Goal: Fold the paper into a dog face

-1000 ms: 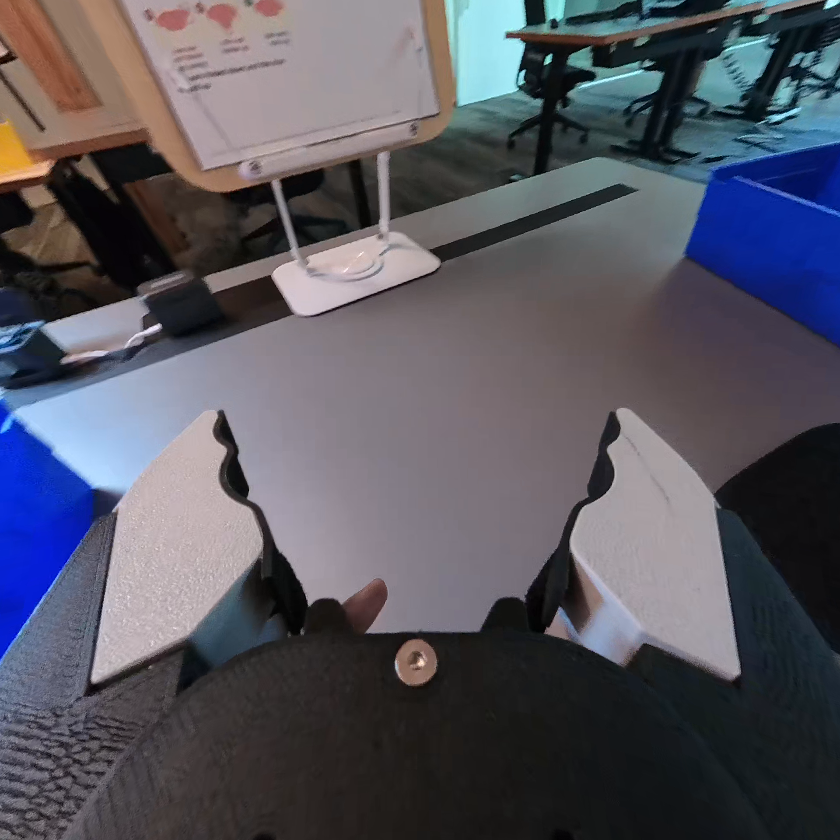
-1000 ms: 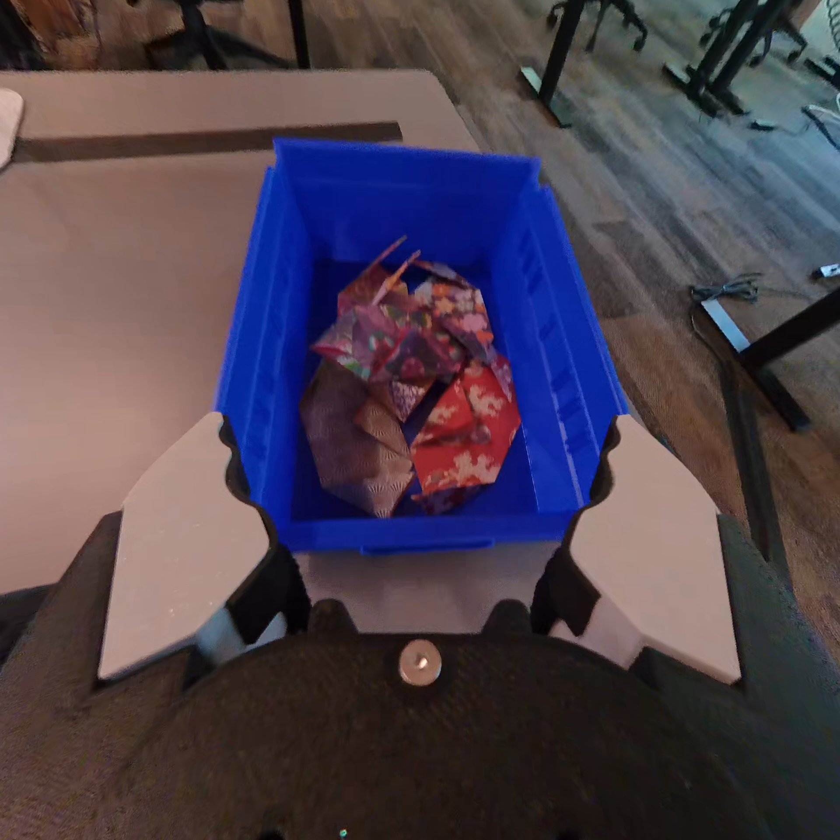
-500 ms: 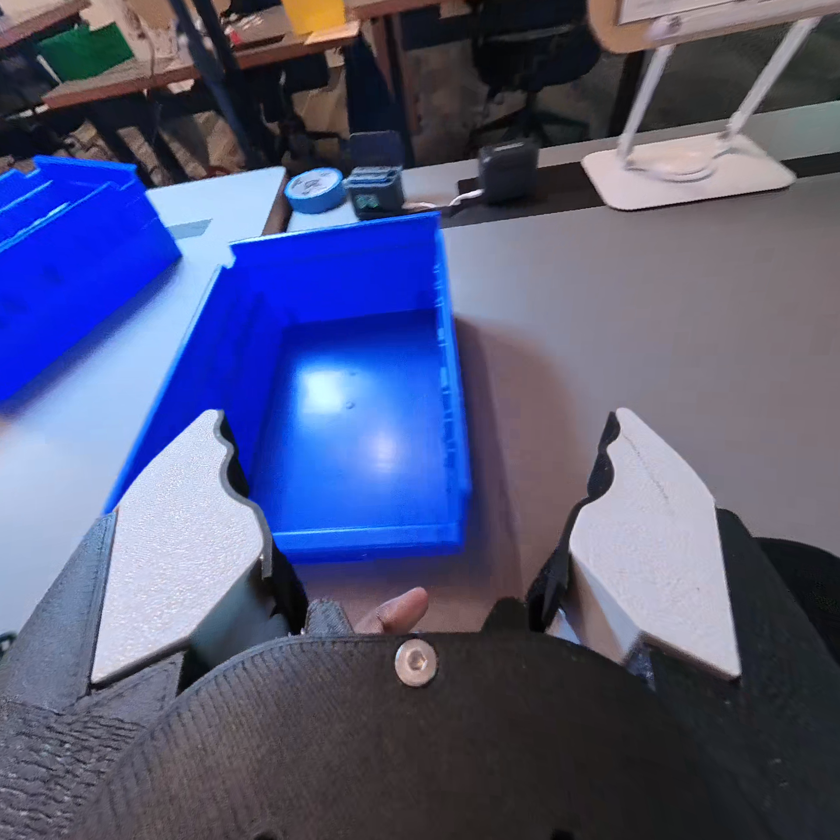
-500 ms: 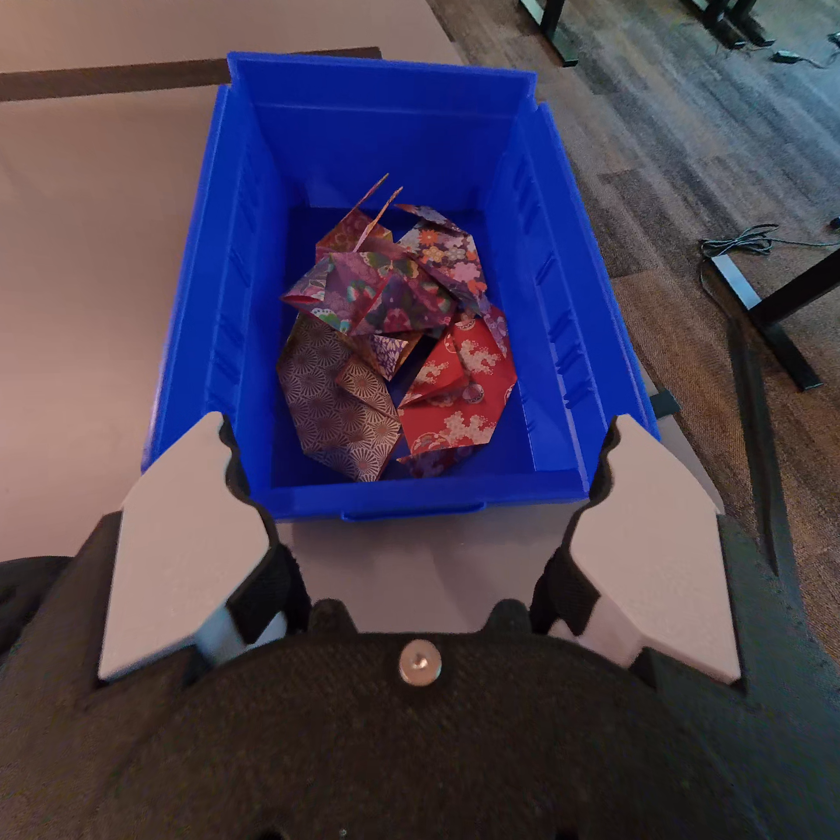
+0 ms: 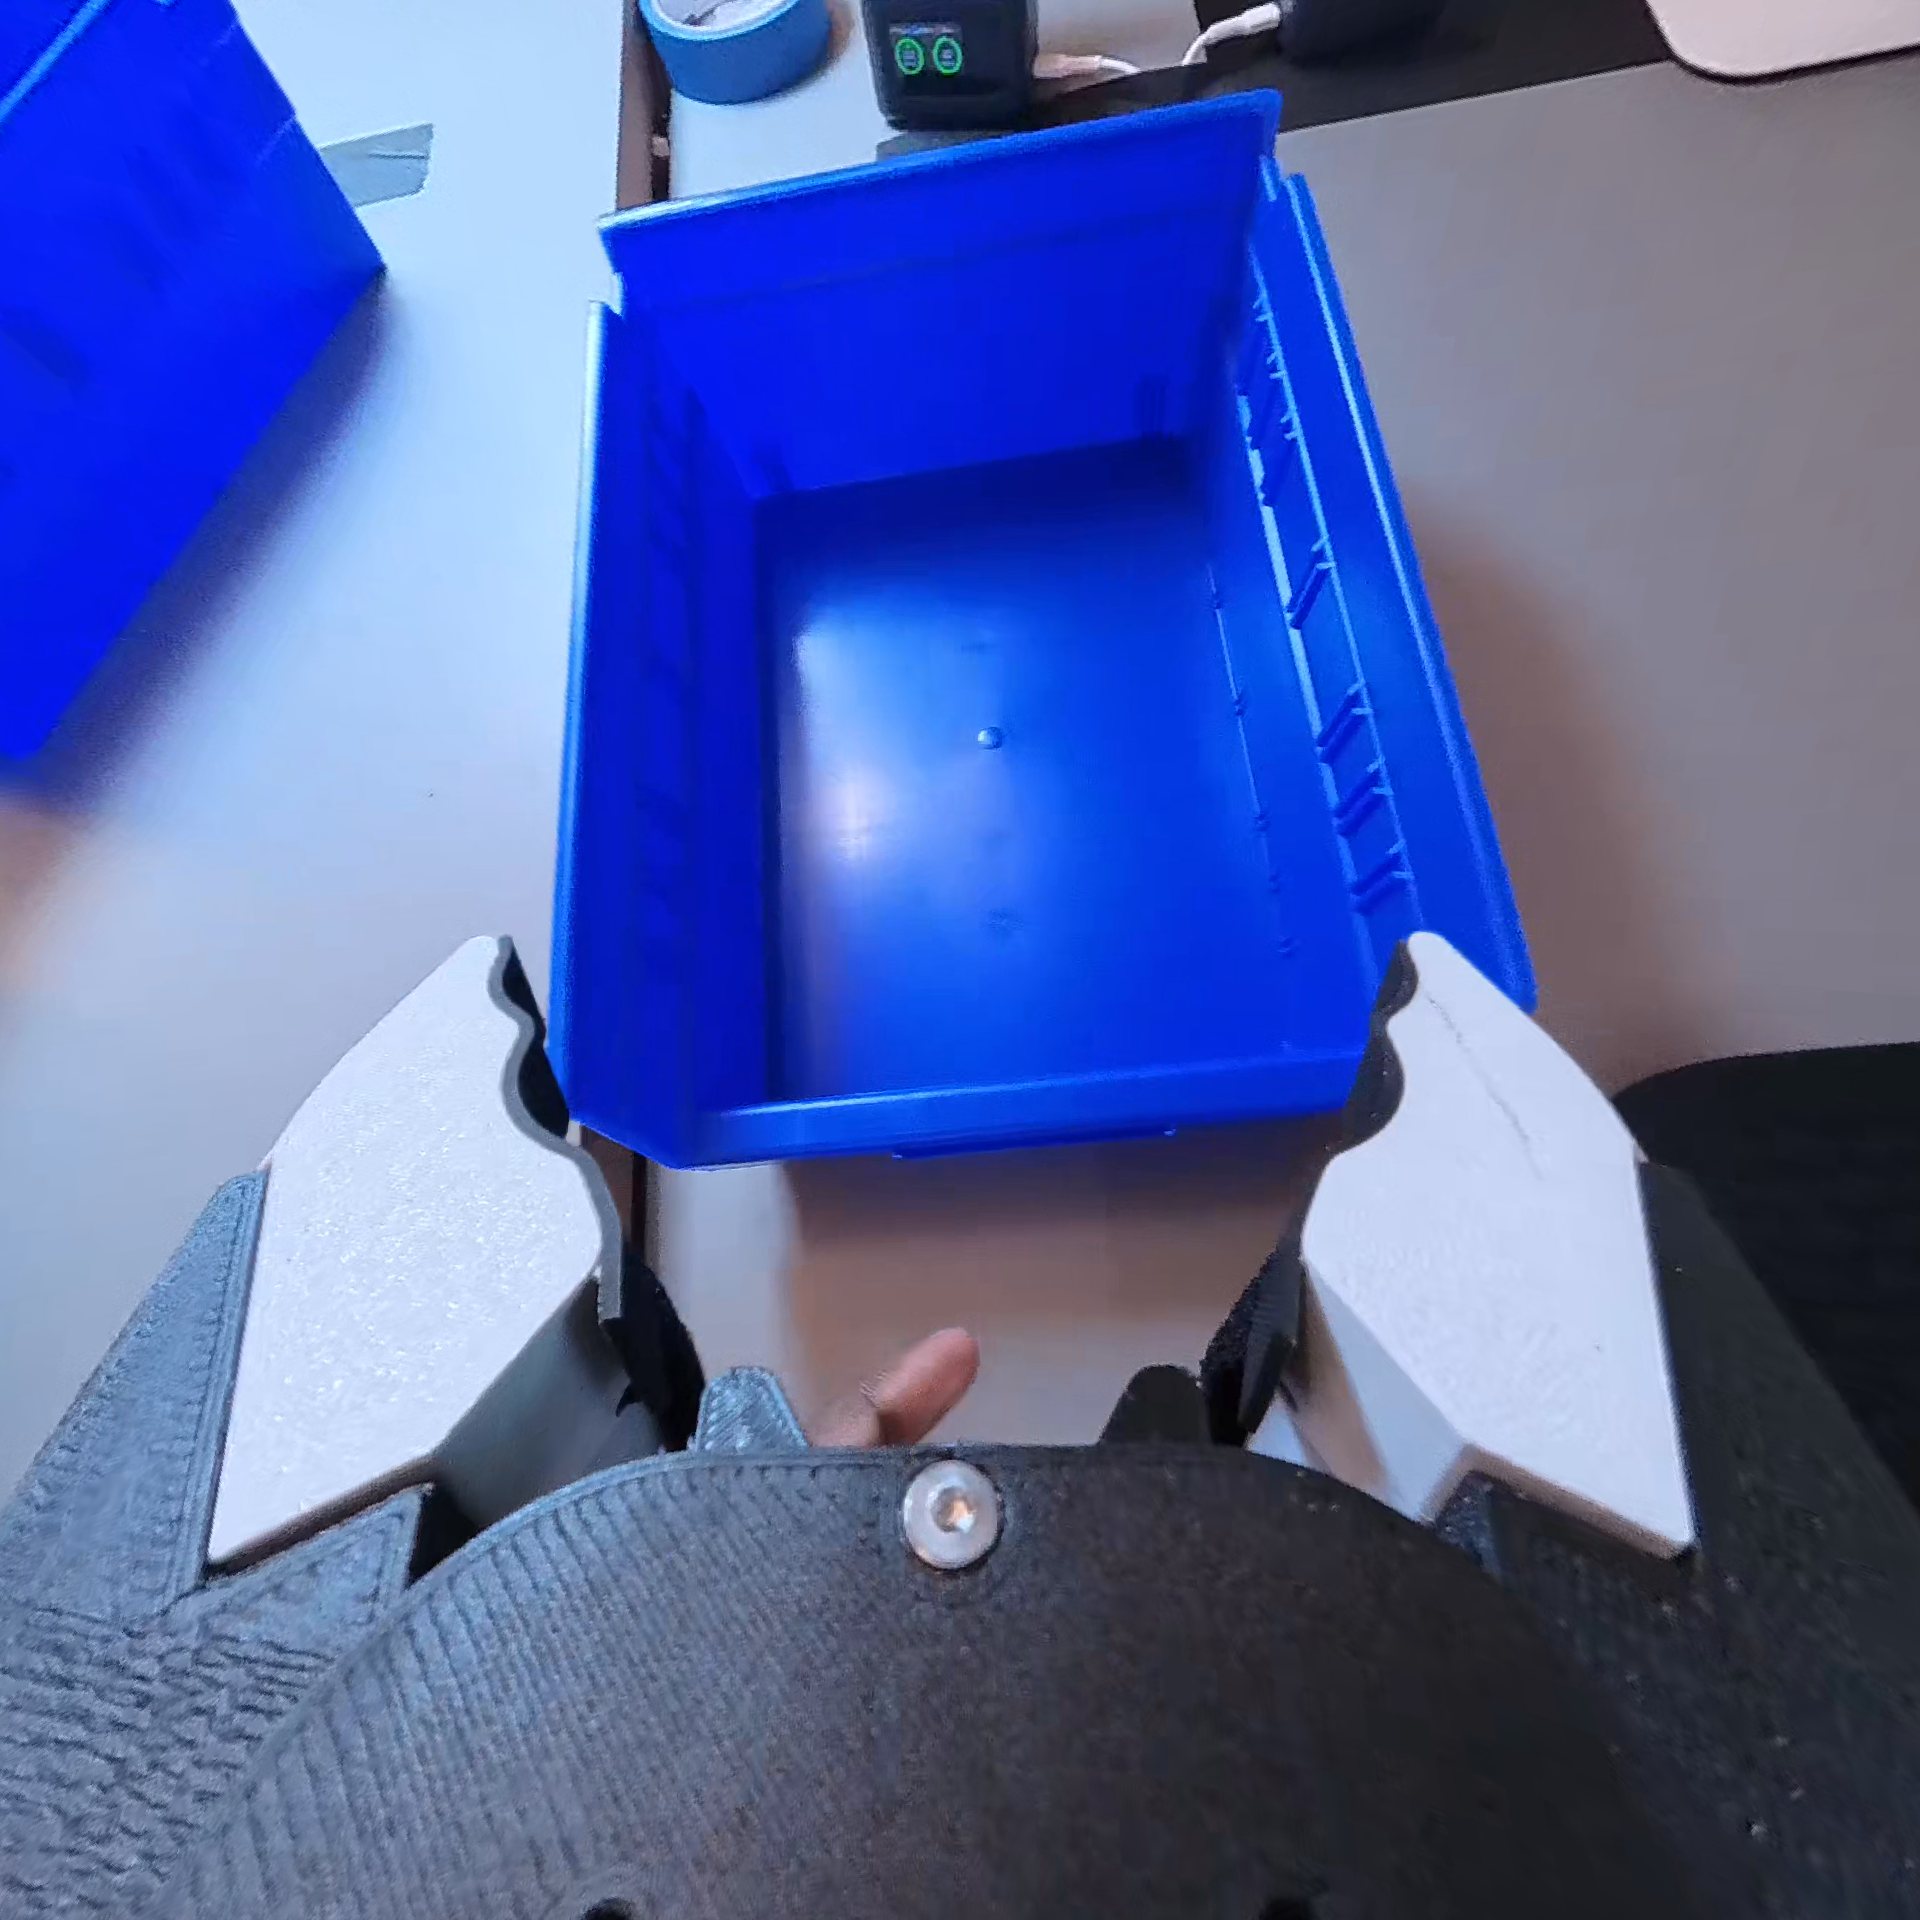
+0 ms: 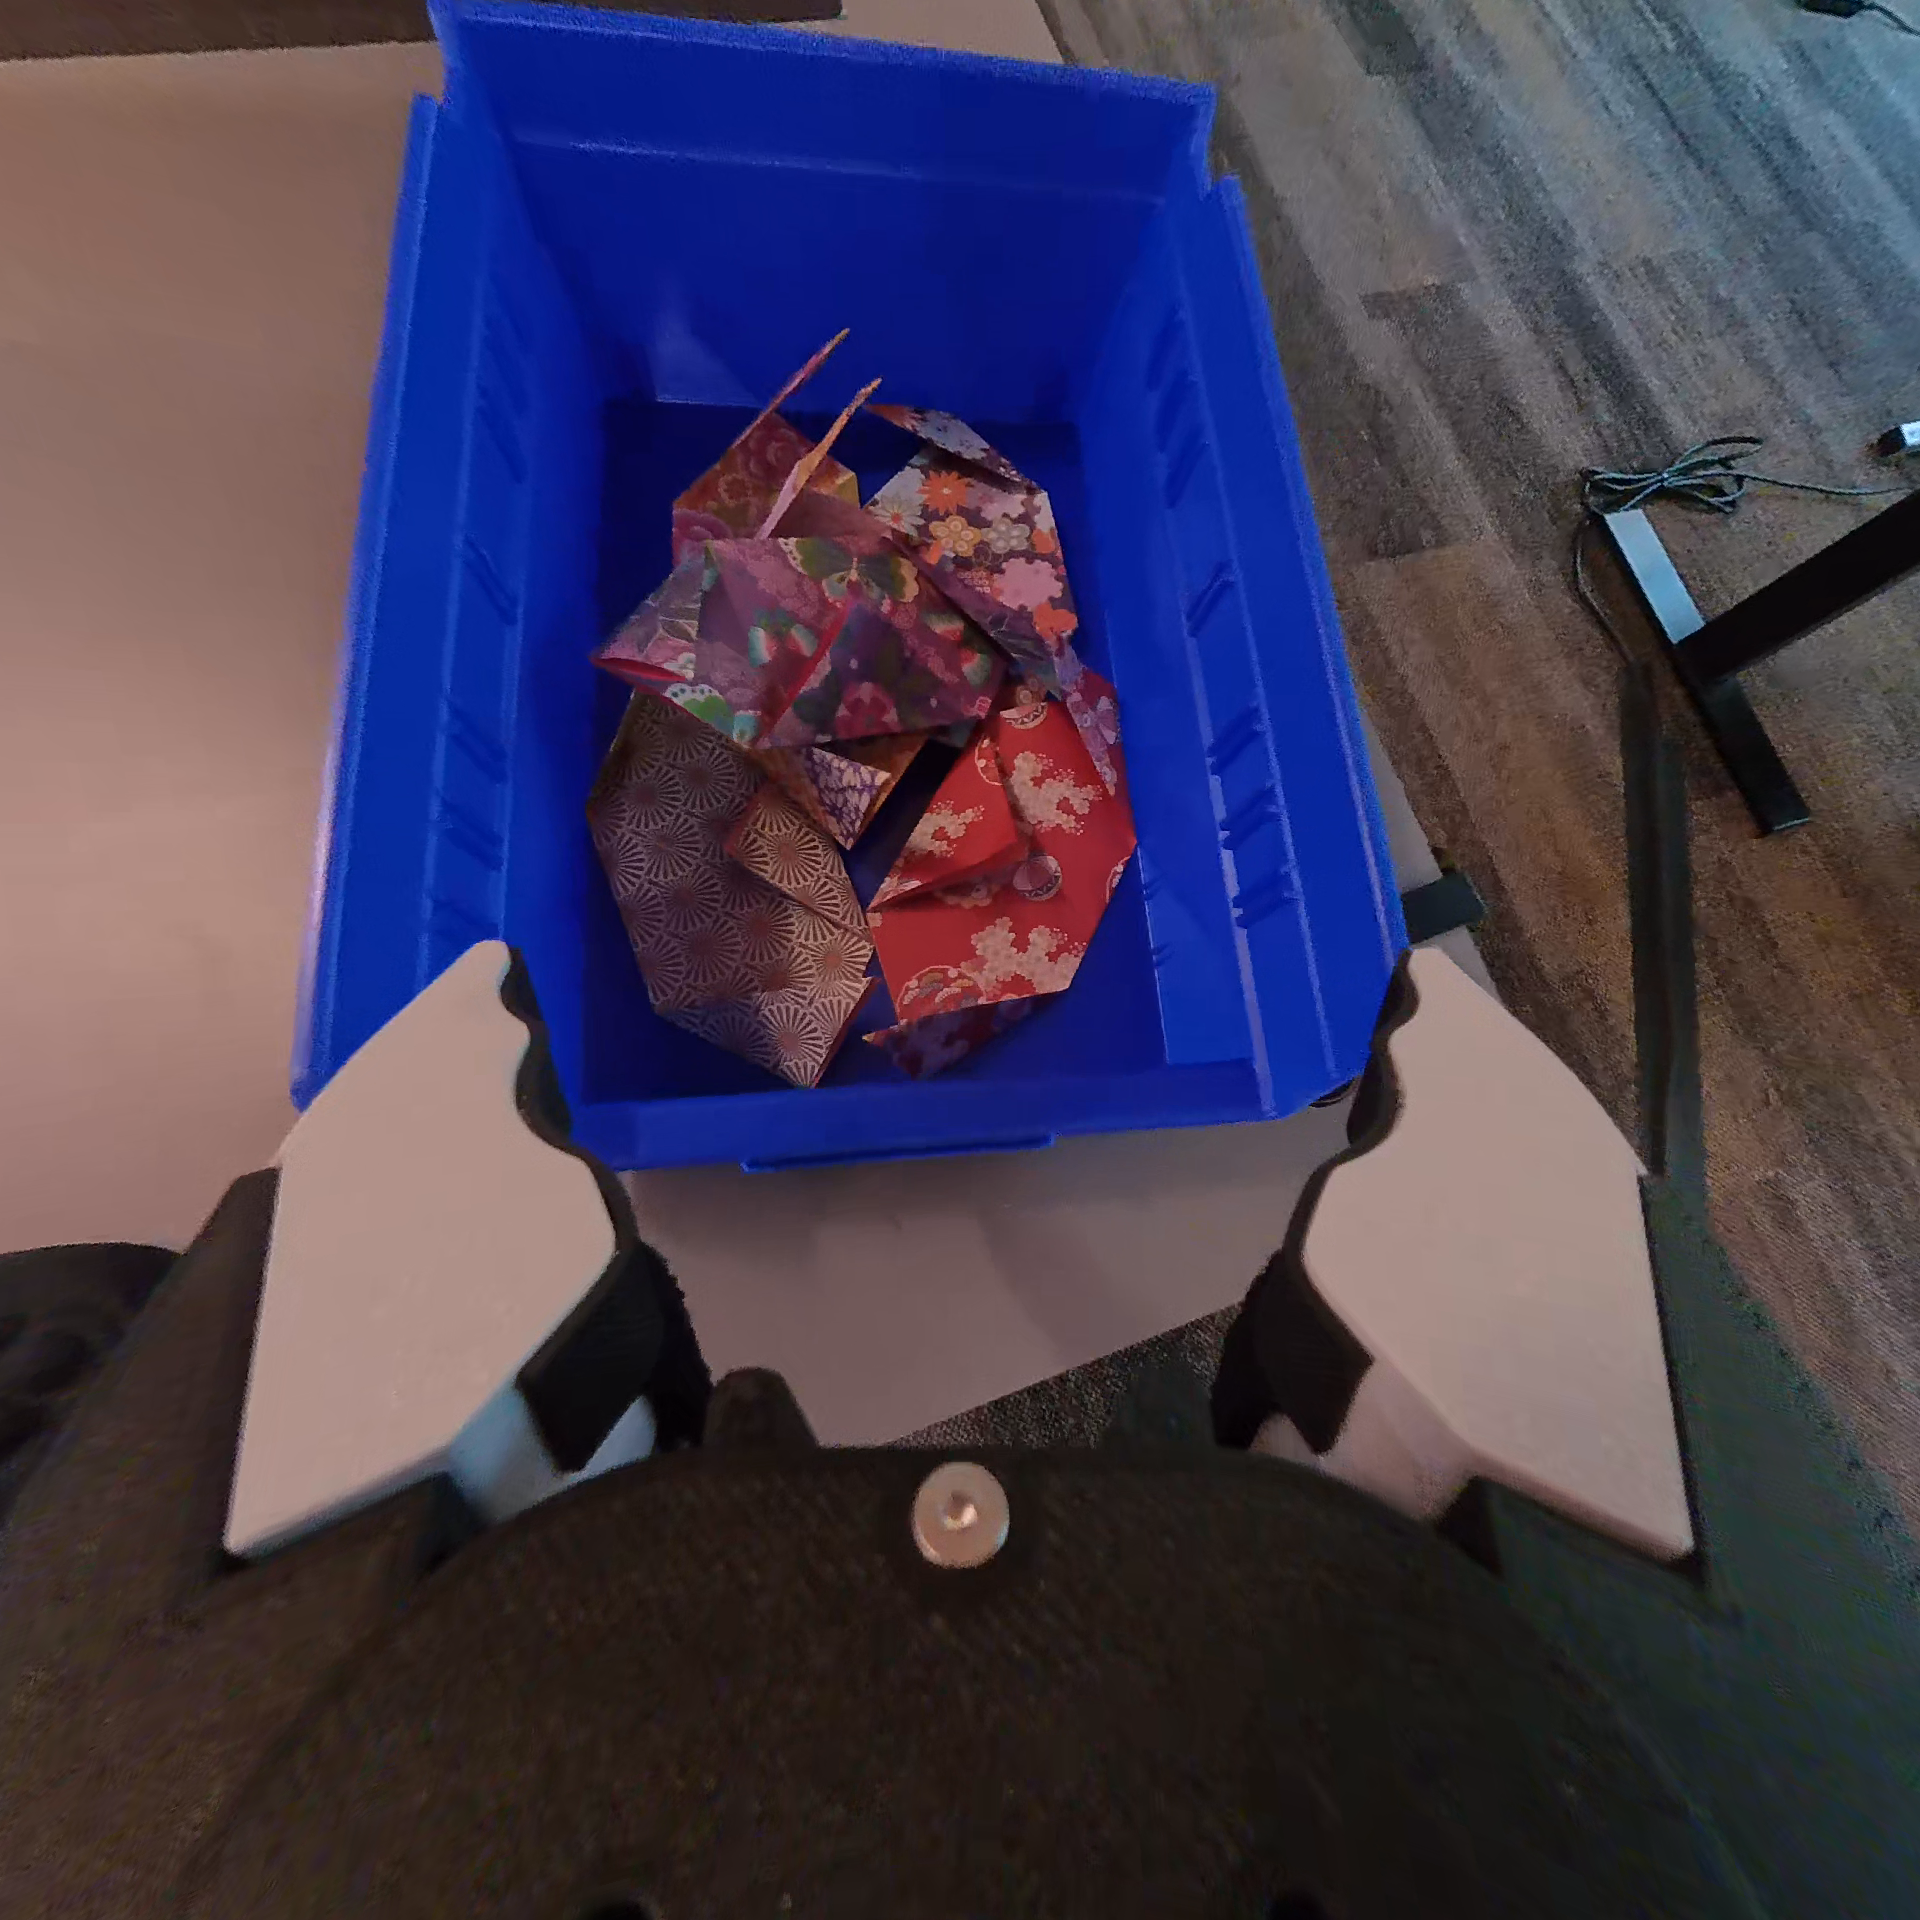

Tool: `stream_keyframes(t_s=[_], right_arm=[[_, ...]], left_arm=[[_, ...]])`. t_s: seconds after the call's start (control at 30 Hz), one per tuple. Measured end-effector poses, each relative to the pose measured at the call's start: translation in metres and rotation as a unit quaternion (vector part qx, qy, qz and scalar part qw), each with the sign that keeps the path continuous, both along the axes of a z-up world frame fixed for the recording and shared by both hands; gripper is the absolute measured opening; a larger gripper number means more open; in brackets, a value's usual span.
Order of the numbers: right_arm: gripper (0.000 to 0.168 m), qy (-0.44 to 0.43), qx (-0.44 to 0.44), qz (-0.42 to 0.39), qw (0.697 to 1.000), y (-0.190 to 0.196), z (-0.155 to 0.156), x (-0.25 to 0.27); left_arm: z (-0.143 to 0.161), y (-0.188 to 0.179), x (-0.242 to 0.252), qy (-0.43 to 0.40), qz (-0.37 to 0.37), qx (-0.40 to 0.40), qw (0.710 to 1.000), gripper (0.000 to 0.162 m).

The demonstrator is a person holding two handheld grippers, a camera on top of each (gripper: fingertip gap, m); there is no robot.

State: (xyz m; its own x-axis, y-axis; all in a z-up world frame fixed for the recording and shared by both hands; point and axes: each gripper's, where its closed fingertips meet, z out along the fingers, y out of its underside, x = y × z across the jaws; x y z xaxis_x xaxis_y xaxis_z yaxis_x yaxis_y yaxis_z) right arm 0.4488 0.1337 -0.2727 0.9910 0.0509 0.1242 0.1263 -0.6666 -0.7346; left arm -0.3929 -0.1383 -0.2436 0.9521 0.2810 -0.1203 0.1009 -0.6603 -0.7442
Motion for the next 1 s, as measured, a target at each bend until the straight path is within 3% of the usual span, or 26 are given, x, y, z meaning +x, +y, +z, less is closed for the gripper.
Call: stream_keyframes(t_s=[0.57, 1.0], right_arm=[[0.147, -0.010, 0.028, 0.029, 0.999, 0.005, 0.004, -0.019], [0.145, 0.007, 0.128, 0.155, 0.980, 0.018, 0.048, -0.133]], left_arm=[[0.012, 0.020, 0.022, 0.026, -0.019, 0.046, 0.998, 0.145], [0.054, 0.100, 0.145, 0.068, -0.106, 0.174, 0.977, 0.145]])
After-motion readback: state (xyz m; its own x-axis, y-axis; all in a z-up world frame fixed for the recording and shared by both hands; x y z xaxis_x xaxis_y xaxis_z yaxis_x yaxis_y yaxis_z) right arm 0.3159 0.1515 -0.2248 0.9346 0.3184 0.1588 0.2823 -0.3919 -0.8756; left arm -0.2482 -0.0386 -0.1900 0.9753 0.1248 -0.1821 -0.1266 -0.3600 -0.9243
